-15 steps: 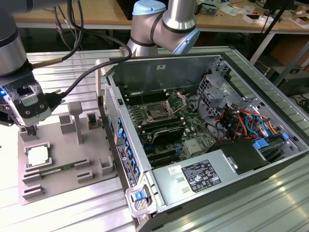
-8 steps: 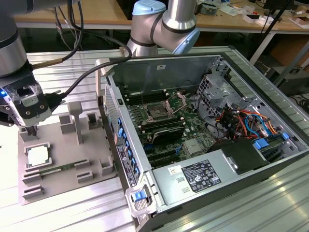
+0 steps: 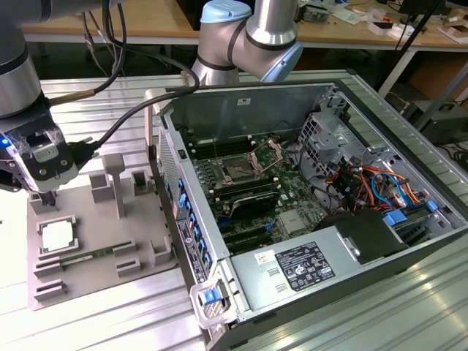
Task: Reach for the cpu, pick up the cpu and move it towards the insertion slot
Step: 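Pick up the cpu and move it towards the insertion slot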
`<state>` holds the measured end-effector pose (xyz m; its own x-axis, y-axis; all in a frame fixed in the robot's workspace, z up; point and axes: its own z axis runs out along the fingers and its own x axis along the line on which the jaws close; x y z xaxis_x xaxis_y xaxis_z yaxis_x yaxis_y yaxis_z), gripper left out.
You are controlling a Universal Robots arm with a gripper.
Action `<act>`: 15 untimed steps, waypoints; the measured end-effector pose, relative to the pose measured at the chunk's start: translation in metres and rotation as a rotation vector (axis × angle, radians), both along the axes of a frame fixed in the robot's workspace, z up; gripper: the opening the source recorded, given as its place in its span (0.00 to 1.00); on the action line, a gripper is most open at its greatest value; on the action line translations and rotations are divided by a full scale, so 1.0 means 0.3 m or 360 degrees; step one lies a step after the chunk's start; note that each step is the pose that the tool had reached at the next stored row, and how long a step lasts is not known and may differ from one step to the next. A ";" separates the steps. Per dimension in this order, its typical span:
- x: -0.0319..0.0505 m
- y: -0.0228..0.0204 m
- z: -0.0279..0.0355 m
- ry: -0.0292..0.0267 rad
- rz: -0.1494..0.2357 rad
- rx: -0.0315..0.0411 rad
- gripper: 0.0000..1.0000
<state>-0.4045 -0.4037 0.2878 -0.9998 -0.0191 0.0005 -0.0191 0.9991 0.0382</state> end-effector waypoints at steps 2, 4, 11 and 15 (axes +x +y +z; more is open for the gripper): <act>0.000 0.000 -0.001 0.00001 0.0000 0.0000 0.11; 0.000 0.000 -0.002 0.00000 0.0000 0.0000 0.11; 0.000 0.000 -0.010 0.00000 0.0000 0.0000 0.11; 0.000 0.000 -0.018 0.00000 0.0000 0.0000 0.11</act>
